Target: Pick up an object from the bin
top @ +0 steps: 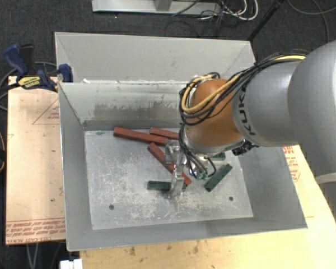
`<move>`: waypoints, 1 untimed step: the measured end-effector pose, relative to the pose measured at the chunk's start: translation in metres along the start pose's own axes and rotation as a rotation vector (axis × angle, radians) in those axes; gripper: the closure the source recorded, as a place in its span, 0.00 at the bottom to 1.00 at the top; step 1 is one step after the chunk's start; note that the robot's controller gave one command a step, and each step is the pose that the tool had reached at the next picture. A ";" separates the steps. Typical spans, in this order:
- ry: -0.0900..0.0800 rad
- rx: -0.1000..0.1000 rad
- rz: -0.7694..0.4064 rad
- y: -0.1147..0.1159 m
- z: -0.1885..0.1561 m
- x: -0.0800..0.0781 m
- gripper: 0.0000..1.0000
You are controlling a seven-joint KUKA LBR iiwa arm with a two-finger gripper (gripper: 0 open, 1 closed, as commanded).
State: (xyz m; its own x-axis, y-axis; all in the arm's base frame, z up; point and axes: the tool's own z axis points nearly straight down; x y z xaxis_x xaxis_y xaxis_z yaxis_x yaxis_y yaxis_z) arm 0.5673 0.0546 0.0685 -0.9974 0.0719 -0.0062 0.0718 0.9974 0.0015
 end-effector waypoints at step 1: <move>-0.002 -0.001 -0.300 0.004 -0.004 0.069 0.00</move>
Offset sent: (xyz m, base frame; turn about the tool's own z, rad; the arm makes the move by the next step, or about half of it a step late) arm -0.0711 0.0084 0.0015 -0.3027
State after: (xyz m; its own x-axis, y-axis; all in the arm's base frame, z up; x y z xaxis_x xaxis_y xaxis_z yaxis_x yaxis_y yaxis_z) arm 0.4987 0.0637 0.0717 -0.9742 -0.2257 -0.0089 -0.2257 0.9742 0.0007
